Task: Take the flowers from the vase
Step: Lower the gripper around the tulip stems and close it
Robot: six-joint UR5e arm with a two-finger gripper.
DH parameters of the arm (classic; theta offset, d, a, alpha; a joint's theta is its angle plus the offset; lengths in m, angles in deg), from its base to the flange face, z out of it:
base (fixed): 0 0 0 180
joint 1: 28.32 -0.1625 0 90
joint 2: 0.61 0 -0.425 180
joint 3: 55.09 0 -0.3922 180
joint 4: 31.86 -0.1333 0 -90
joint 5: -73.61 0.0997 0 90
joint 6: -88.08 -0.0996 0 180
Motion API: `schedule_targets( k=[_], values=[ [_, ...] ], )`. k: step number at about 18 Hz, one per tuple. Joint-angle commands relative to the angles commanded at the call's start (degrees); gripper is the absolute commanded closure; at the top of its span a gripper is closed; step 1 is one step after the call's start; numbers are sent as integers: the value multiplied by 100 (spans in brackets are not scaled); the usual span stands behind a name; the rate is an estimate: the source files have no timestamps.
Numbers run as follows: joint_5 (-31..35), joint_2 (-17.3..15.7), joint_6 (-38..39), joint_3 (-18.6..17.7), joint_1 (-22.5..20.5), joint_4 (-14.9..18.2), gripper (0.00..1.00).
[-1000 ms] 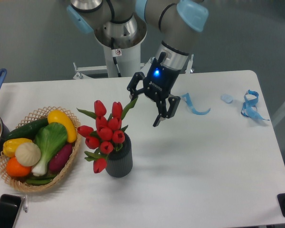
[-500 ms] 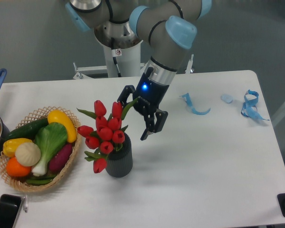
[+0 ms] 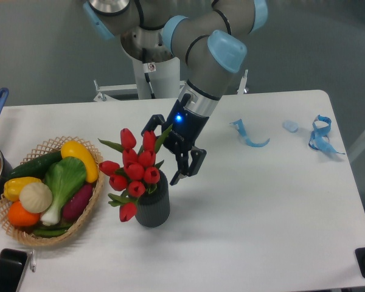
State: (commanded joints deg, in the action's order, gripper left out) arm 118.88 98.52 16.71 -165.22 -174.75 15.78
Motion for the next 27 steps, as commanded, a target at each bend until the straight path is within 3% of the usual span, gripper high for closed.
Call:
schedule_targets(
  k=[6, 10, 14, 16, 19, 22, 27],
  values=[
    [0, 246, 0, 149, 141, -9, 0],
    [-176, 352, 18, 158, 176, -237, 0],
    [-185, 343, 18, 158, 176, -246, 1],
    [-185, 335, 18, 150, 176, -246, 8],
    [-185, 308, 9, 123, 176, -246, 35],
    [-185, 256, 18, 97, 176, -246, 54],
    [-254, 229, 114, 132, 132, -246, 57]
  ],
)
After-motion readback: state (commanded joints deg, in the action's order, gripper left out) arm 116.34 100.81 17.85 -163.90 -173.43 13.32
